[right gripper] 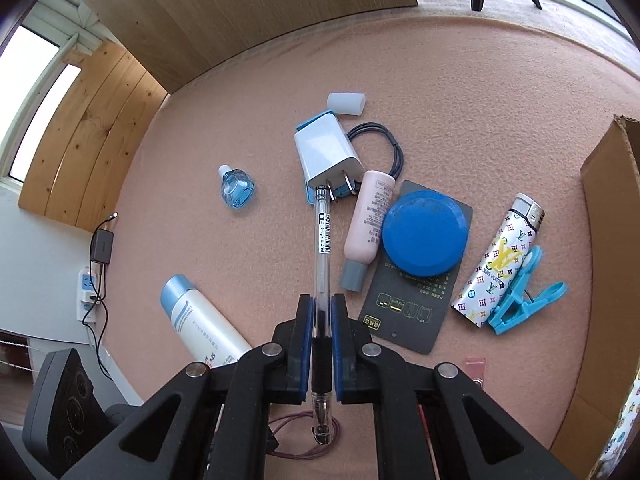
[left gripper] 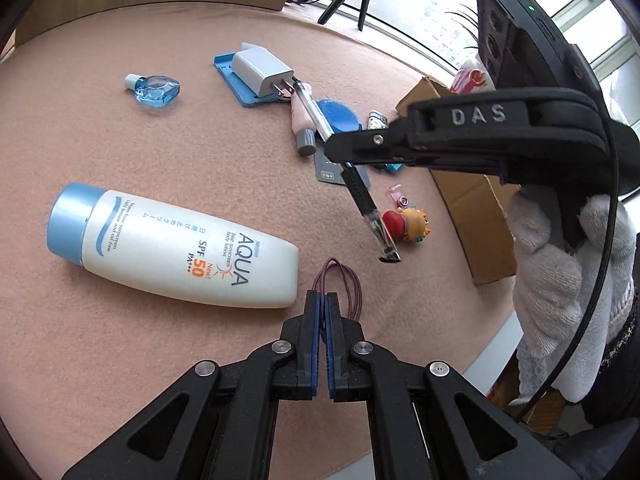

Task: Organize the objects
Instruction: 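Carry the pen over the box and lower it in with the right gripper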

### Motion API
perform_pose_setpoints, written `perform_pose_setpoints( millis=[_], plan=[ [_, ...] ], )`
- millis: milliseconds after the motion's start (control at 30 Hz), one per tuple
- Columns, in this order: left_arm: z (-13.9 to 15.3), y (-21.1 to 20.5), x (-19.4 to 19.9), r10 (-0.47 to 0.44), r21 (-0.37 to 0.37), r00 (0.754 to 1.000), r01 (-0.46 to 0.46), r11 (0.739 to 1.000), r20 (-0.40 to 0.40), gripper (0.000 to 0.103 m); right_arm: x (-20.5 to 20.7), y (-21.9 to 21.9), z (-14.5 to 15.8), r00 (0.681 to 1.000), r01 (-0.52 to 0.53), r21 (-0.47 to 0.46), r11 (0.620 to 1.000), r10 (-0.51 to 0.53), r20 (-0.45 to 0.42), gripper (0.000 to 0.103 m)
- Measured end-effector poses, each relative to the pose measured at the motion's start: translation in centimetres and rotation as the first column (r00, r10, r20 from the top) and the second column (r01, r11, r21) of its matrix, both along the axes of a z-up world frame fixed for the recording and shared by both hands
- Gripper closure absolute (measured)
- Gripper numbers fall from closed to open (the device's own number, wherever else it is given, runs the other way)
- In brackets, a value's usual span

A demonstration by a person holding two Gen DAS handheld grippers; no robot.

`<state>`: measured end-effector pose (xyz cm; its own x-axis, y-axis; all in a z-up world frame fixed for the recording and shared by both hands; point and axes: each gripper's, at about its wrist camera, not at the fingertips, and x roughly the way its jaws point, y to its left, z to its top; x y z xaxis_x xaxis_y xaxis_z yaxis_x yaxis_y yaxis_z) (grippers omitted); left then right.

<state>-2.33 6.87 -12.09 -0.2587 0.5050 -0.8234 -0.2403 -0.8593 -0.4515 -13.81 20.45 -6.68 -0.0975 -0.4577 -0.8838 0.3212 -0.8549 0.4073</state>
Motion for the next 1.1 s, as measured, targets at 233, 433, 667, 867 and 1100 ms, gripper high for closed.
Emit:
perform_pose_setpoints(
  millis=[233,433,667,867,1100],
  plan=[
    [1.1,-0.6,-1.4,0.03,0.016,0.999,-0.029,0.999,-0.024,0.101,2.8,2.9,0.6,0.999,0.033,-0.004,0.999,-0.033,-0.016,0.095],
    [3.5,0.0,-3.1,0.04,0.04,0.996,-0.037,0.999,-0.075,0.101,4.8,5.2,1.8,0.995,0.087,-0.016,0.996,-0.087,-0.045,0.095],
    [6.7,1.1,-4.1,0.031,0.071,0.989,-0.021,0.997,-0.143,0.101,5.8,8.7,4.7,0.981,0.149,-0.034,0.988,-0.152,-0.117,0.095],
    [9.6,3.6,-4.5,-0.012,0.089,0.981,0.03,0.996,-0.196,0.101,6.6,12.0,6.5,0.965,0.206,-0.053,0.977,-0.212,-0.152,0.095],
    [11.4,8.4,-5.1,-0.093,0.086,0.966,0.117,0.989,-0.24,0.101,7.5,16.5,8.2,0.937,0.284,-0.04,0.958,-0.286,-0.2,0.095]
  ],
)
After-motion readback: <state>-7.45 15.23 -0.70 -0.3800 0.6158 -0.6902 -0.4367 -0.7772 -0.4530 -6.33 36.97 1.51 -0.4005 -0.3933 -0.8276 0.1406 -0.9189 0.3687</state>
